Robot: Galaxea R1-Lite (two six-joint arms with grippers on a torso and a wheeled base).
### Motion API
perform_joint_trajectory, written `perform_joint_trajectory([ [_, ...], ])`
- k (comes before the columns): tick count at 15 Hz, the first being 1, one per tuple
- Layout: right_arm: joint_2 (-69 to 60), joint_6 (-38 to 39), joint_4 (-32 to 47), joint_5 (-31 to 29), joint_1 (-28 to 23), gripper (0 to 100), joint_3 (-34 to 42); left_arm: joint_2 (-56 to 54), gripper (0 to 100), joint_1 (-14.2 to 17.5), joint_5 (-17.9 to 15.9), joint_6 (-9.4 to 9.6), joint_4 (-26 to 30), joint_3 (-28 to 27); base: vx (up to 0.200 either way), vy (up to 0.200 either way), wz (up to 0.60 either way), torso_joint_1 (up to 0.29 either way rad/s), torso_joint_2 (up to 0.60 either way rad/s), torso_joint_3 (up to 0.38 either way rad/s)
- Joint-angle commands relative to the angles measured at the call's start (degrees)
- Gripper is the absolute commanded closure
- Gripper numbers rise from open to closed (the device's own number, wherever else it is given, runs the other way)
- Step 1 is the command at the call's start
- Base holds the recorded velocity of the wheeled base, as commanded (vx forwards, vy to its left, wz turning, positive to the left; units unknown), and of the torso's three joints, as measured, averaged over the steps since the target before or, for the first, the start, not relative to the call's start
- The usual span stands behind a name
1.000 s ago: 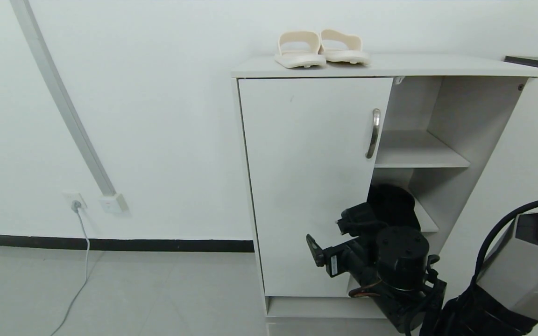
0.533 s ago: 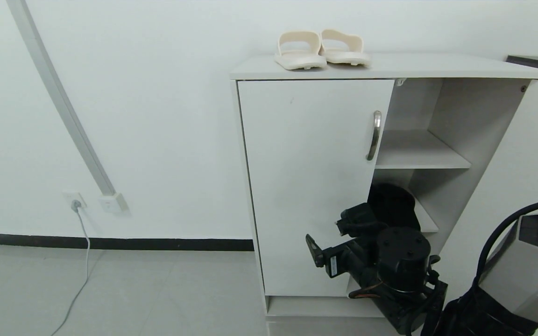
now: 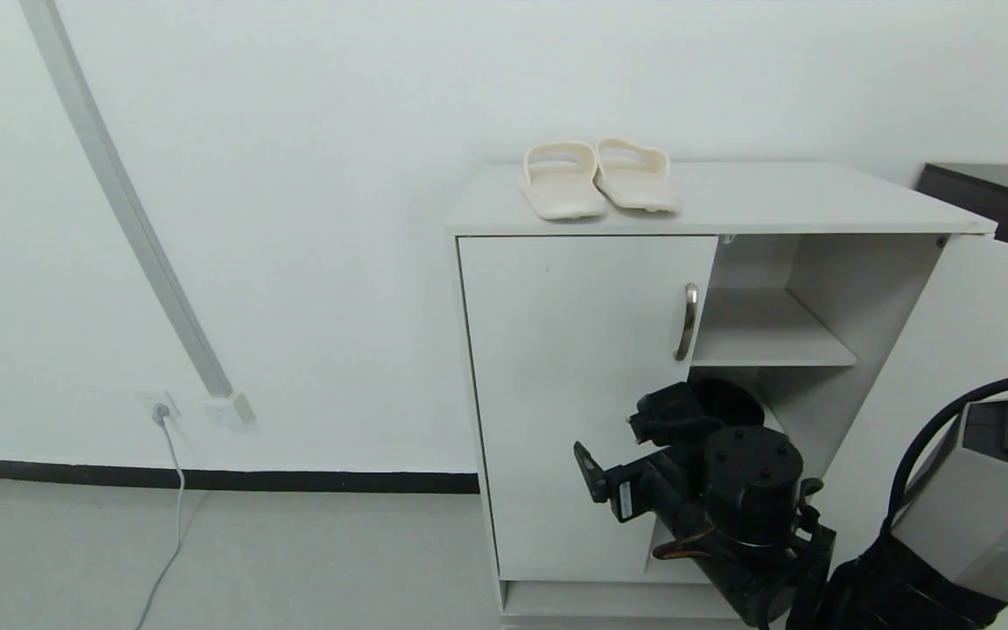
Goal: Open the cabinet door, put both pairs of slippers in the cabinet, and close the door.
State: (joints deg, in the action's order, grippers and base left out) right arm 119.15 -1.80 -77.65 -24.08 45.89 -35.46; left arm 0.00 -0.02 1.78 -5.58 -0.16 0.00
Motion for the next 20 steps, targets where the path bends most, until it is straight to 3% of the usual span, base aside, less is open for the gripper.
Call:
perform_joint_trajectory([
  [1,0.03,-0.04,-0.04,-0.01,-0.01,0,0.04,0.09,100,0.02,0.07,-0.13,-0.02,0.00,0.000,0.000,0.00,0.129,-0.45,-0.330],
  [20,0.03,-0.74,-0.04,0.17,-0.18,0,-0.48,0.09,100,0.02,-0.02,0.05,-0.02,0.00,0.000,0.000,0.00,0.198,-0.51,-0.322],
])
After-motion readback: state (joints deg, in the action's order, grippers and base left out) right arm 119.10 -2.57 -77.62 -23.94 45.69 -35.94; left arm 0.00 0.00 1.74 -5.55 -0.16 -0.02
